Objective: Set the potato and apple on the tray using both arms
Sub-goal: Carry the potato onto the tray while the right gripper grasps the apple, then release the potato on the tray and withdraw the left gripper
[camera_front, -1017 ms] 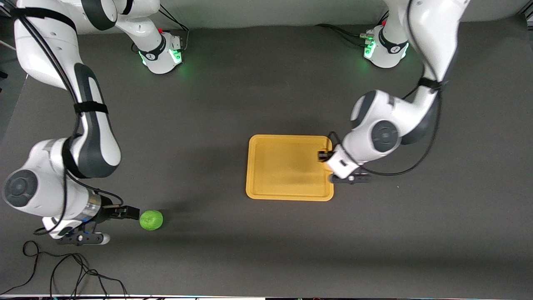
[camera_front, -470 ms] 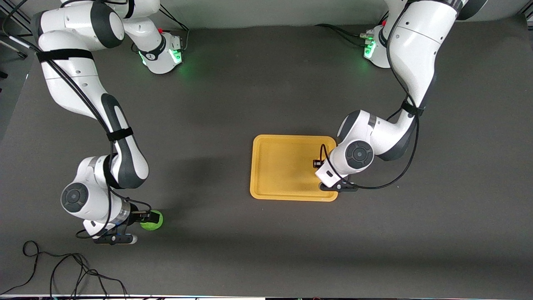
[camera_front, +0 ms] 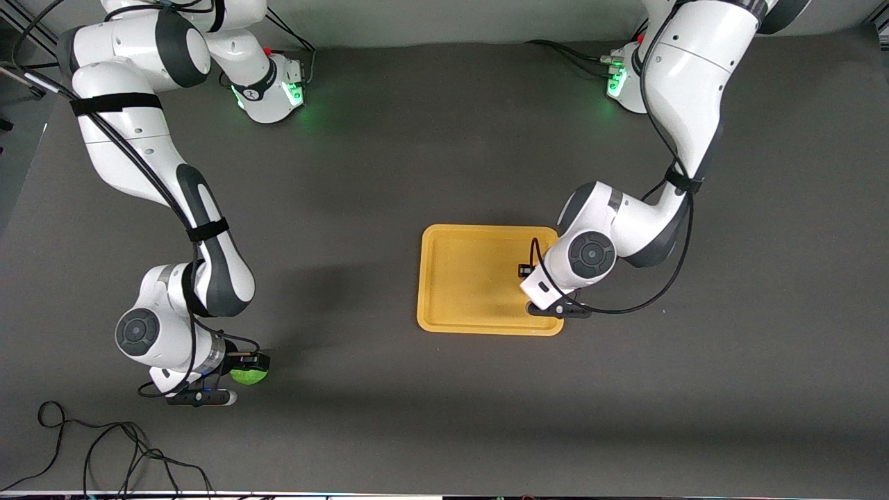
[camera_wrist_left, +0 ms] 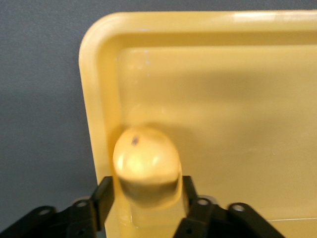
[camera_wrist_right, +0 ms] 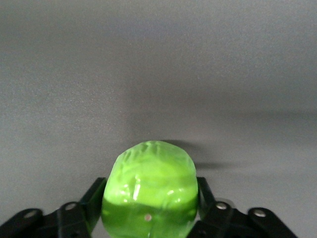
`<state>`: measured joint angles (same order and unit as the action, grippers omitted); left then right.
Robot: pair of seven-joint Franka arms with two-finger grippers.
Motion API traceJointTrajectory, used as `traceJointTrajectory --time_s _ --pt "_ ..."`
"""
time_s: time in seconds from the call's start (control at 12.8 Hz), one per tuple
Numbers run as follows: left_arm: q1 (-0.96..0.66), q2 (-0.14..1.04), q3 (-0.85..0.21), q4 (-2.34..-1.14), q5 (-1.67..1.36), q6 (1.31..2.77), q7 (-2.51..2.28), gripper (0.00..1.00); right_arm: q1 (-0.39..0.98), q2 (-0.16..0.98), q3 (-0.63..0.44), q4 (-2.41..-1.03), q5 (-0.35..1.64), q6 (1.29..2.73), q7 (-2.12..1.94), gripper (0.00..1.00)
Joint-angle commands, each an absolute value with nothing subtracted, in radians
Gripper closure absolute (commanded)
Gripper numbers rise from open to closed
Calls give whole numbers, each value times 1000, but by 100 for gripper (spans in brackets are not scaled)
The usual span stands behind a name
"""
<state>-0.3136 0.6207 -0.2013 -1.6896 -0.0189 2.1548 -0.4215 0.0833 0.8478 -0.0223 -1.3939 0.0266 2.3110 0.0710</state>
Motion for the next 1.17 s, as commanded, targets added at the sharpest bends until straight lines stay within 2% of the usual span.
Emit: traceJointTrajectory --time_s 0.0,0.23,0.47,0.63,0.78,0.86,1.1 --pt "-316 571 -193 -1672 -5 2119 -422 0 89 827 -21 -1387 44 2301 61 73" --pt "-240 357 -189 -1660 -17 1863 -367 0 91 673 -20 -1374 43 2096 60 74" --pt "-105 175 -189 -1635 -61 1728 -284 0 86 502 -23 -1376 32 1888 55 74" --pt "-60 117 -184 -1600 -48 1654 -272 0 89 375 -26 -1381 32 1713 54 74" --pt "-9 88 -183 -1545 -13 1519 -145 0 94 286 -25 -1385 34 1610 58 74" --pt "1 53 -183 -1561 26 1517 -79 0 100 256 -18 -1399 41 1583 75 74" --pt "31 -8 -167 -1635 57 1618 -43 0 253 224 -21 -1427 41 1585 229 74"
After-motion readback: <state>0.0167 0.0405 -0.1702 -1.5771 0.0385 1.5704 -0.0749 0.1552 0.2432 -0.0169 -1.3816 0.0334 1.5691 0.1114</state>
